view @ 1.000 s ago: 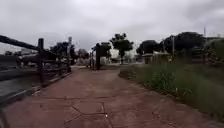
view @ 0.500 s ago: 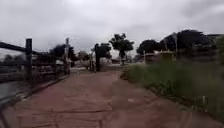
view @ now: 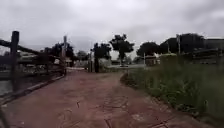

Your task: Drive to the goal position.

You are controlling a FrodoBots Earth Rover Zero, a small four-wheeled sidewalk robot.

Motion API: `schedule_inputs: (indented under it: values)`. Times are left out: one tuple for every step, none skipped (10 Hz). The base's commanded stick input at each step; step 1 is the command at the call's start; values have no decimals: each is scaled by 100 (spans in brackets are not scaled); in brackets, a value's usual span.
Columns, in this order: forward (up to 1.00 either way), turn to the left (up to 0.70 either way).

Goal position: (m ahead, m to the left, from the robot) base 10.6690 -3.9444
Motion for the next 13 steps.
schedule_inputs:
  values:
    - [100,0]
    - [100,0]
    - [100,0]
    - [100,24]
    - [100,40]
    - [100,40]
    - [100,40]
    - [100,40]
    - [100,24]
    - [100,6]
    - [100,0]
    - [100,0]
    - [100,0]
